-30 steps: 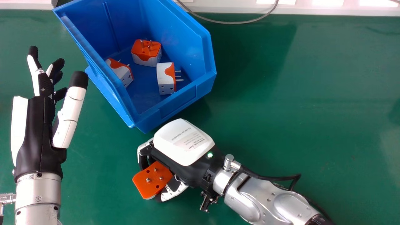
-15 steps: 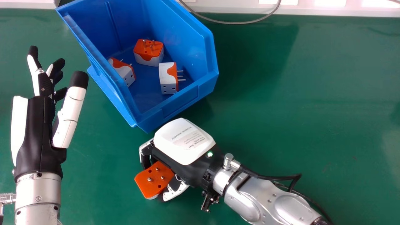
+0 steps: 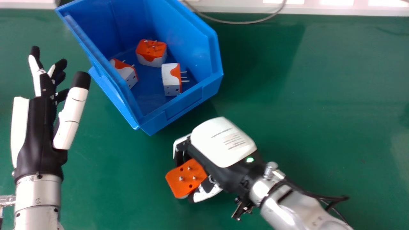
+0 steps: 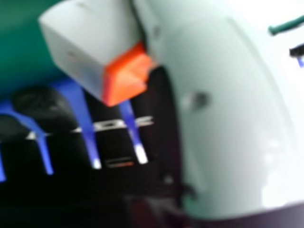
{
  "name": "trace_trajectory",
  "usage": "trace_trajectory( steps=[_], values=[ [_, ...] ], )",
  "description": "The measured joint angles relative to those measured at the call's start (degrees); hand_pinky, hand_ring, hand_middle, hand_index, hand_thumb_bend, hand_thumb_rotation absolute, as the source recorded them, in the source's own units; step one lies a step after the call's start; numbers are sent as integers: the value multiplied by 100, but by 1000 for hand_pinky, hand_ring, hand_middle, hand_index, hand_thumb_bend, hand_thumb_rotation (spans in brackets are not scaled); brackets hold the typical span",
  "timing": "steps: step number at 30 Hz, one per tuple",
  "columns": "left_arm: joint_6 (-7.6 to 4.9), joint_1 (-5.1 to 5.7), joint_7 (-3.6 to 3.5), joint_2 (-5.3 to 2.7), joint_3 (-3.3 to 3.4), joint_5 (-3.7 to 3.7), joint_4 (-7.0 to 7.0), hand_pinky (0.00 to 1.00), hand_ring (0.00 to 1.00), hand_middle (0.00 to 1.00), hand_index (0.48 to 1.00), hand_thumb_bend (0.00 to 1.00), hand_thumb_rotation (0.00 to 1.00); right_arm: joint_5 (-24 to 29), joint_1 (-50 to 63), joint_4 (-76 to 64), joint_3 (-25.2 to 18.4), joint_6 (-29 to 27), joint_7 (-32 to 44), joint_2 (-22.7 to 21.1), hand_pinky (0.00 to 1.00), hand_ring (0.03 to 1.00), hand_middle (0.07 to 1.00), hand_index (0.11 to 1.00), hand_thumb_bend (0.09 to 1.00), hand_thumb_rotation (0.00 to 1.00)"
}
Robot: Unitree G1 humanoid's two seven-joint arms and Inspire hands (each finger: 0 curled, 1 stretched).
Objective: Pick all objects and put in blue box
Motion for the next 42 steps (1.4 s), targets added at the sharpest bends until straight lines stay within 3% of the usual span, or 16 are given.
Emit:
trace_trajectory(
  steps=[10, 12, 18, 23, 34, 36, 38, 40, 42],
  values=[
    [-17, -61, -1, 0, -3, 10, 145, 857, 930, 935, 942, 809, 1000, 151, -675, -119, -639, -116, -29, 89, 66, 119, 470, 479, 514, 0],
    [-21, -66, 3, 0, -5, 15, 168, 857, 930, 935, 942, 797, 1000, 67, -984, -73, -675, -97, -55, 129, 82, 144, 346, 478, 495, 87],
    [-63, -105, 4, 0, -13, 14, 220, 857, 929, 937, 941, 786, 1000, -108, -1818, 555, -713, -61, -119, 327, 49, 99, 190, 477, 482, 140],
    [-119, -130, 1, 4, -13, 13, 280, 857, 929, 938, 941, 785, 1000, -67, -2518, 1391, -713, -62, -272, 598, 32, 79, 156, 476, 481, 144],
    [-135, -90, -6, 1, -11, 5, 277, 860, 934, 941, 945, 803, 1000, 8, -4207, 3969, -569, 189, -692, 1488, 51, 105, 194, 480, 489, 132],
    [-140, -53, -17, 0, -18, -10, 265, 861, 935, 941, 945, 818, 1000, 15, -4591, 4558, -510, 189, -768, 1648, 75, 132, 328, 483, 505, 67],
    [-142, -32, -19, 0, -15, -39, 258, 861, 935, 941, 945, 818, 1000, 43, -4902, 5001, -482, 195, -807, 1763, 75, 132, 328, 483, 505, 67],
    [-142, 7, -19, -1, -8, -45, 239, 862, 935, 941, 946, 845, 1000, 129, -5200, 5463, -463, 178, -928, 1905, 99, 150, 423, 482, 518, 22],
    [-139, 88, -21, -18, -27, -44, 151, 862, 935, 942, 946, 853, 1000, 186, -5530, 5990, -446, 214, -1014, 2077, 121, 177, 413, 496, 517, 14]
  ],
)
